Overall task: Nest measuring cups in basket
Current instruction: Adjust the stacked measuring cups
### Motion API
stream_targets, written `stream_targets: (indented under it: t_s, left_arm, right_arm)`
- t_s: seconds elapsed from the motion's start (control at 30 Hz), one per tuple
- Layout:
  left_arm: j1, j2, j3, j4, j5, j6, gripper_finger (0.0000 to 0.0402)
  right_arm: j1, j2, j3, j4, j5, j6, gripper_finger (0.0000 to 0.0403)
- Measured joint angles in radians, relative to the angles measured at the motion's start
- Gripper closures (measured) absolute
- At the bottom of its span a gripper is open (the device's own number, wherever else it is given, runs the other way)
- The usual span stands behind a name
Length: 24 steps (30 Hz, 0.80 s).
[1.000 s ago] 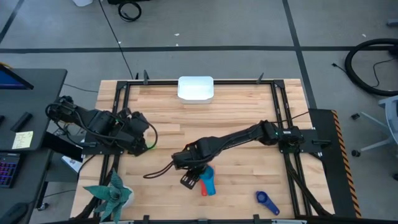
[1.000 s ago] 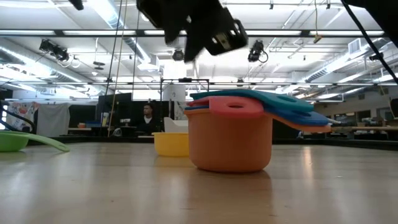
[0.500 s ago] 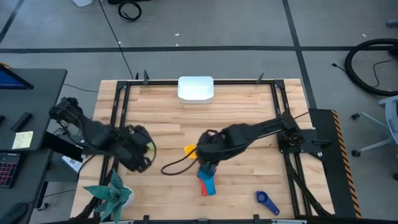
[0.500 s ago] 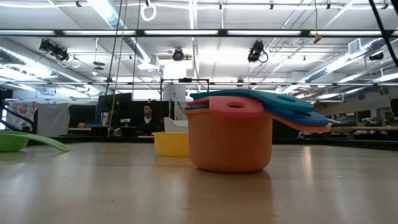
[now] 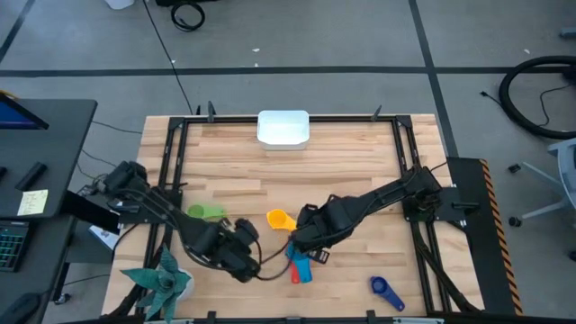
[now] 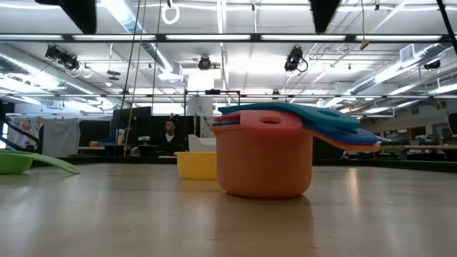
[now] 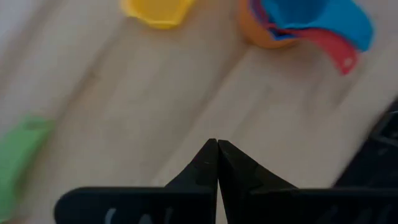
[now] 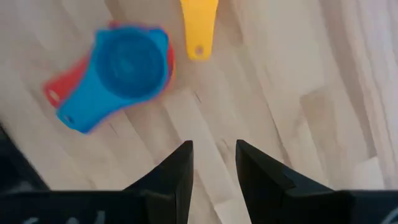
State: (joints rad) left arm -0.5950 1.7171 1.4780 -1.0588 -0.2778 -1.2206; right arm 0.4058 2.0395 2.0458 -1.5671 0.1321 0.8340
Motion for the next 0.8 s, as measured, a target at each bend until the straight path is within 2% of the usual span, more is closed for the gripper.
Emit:
stream_targets:
  t_s: [0.17,0.3,0.4,0.53,0.67,0.8]
  left_arm:
    - [0.003,0.053,0.0,0.133,0.006,-0.046,0.0391]
    - [0.003,0.081,0.0,0.171,0.002,-0.087,0.0391]
    - [0.003,0.11,0.0,0.221,0.009,-0.105,0.0391]
    - [0.007,0.163,0.001,0.294,0.014,-0.104,0.0391]
    - [0.023,0.206,0.001,0.335,0.056,-0.104,0.0391]
    - [0.035,0.223,0.0,0.346,0.1,-0.078,0.0391]
  right_arm:
    - [0.032,-0.074,-0.136,-0.004,-0.07,-0.03,0.0279]
    - [0.056,-0.191,-0.24,0.003,-0.012,0.001,0.0279]
    - [0.065,-0.297,-0.351,0.08,0.053,0.047,0.0279]
    - [0.086,-0.439,-0.542,0.318,0.081,0.073,0.0279]
    - [0.093,-0.537,-0.758,0.663,0.076,0.071,0.0279]
    - [0.091,-0.575,-0.944,0.948,0.011,0.113,0.0279]
